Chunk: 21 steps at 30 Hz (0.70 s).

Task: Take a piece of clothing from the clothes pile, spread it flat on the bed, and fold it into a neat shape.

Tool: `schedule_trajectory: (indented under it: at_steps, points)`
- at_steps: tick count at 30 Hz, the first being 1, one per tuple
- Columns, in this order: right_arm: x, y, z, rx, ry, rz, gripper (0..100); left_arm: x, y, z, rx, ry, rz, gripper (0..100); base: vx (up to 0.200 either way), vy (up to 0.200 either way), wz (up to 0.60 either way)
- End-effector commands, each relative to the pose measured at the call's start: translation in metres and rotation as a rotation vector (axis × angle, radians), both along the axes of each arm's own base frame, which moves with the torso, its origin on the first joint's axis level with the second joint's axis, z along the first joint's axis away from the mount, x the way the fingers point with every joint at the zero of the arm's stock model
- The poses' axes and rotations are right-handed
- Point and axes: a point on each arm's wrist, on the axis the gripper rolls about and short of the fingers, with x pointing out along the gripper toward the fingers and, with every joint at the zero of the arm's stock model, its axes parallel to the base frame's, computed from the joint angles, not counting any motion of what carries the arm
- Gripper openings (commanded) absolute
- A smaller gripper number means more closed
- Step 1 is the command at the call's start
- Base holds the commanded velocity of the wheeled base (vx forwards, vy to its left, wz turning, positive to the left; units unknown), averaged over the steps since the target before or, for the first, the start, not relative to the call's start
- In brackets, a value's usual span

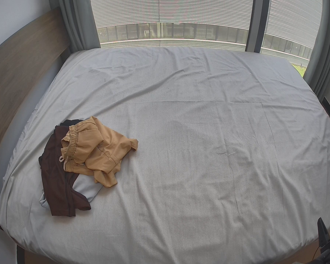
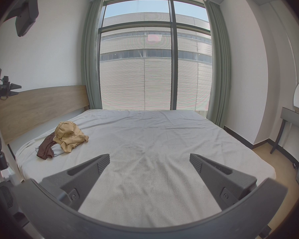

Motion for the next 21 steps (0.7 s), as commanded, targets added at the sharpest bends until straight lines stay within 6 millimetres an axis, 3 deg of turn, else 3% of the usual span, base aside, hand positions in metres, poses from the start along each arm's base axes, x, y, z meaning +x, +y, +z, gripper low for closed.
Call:
schedule_trajectory:
  at_steps: [1, 6, 11, 21]
  points:
    - [0.0, 0.0, -0.005, 0.004, 0.001, 0.003, 100, 0.037, -0.002, 0.024, -0.039, 0.058, -0.023, 100, 0.0, 0.0, 0.0]
    - [0.0, 0.0, -0.004, 0.005, -0.001, 0.004, 100, 0.068, -0.004, 0.033, -0.044, 0.109, -0.05, 100, 0.0, 0.0, 0.0]
    - [0.0, 0.0, -0.004, 0.007, -0.001, 0.004, 100, 0.082, -0.005, 0.032, -0.045, 0.091, -0.054, 100, 0.0, 0.0, 0.0]
    - [0.0, 0.0, -0.004, 0.007, -0.001, 0.004, 100, 0.13, -0.004, 0.038, -0.04, 0.099, -0.083, 100, 0.0, 0.0, 0.0]
